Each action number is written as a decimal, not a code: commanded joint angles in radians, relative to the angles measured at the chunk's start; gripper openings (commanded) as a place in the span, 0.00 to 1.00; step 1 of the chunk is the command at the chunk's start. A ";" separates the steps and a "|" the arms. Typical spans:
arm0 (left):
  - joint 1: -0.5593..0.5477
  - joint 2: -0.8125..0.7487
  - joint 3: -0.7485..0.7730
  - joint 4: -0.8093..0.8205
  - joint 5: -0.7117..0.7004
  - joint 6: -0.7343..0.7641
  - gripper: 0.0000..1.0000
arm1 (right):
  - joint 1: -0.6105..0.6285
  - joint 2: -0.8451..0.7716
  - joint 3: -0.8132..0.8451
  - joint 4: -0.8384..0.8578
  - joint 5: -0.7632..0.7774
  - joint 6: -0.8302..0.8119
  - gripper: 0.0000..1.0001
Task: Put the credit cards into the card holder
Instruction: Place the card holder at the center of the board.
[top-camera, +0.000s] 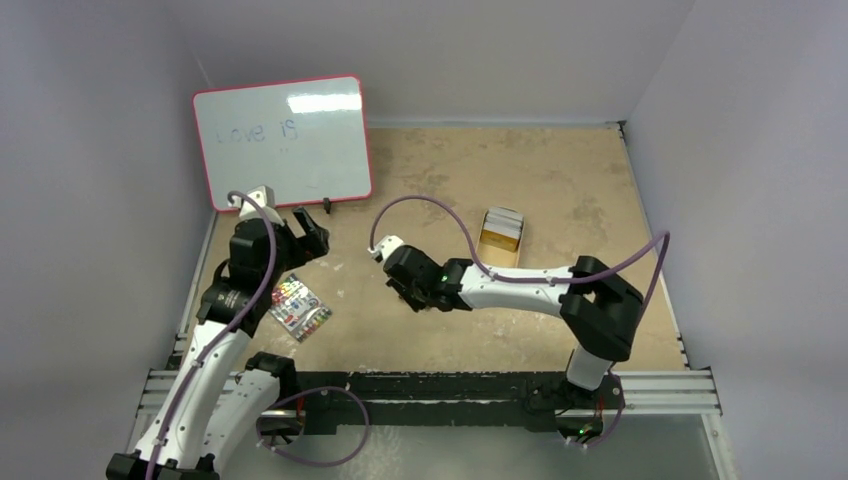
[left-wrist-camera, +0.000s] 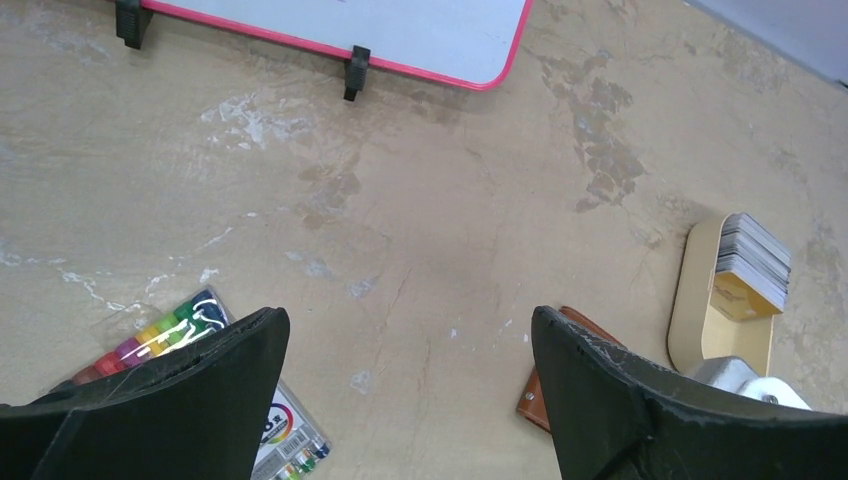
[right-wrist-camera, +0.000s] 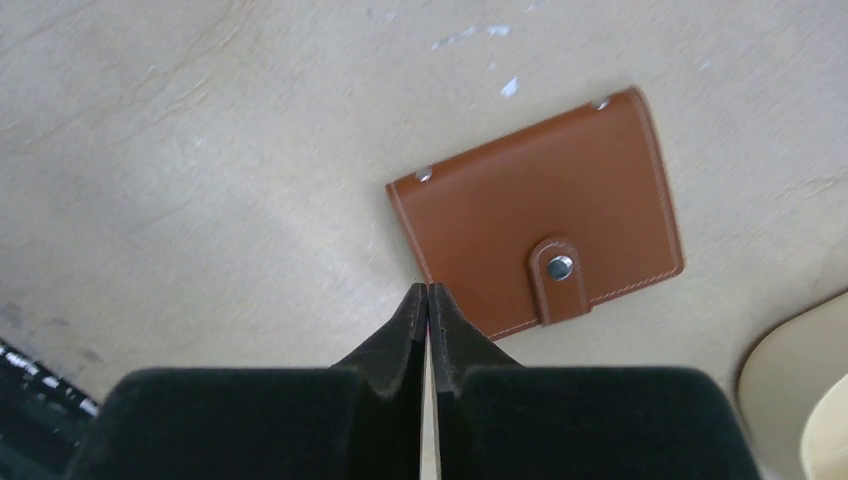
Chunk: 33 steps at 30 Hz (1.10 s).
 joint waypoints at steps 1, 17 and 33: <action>0.004 0.018 0.029 0.038 0.037 0.000 0.91 | 0.024 -0.071 -0.028 -0.026 -0.006 0.113 0.07; 0.001 0.023 0.016 0.047 0.074 0.003 0.91 | 0.023 0.070 0.141 -0.239 0.185 0.675 0.38; 0.000 0.000 0.011 0.050 0.094 0.006 0.90 | -0.077 0.074 0.139 -0.274 0.286 0.744 0.42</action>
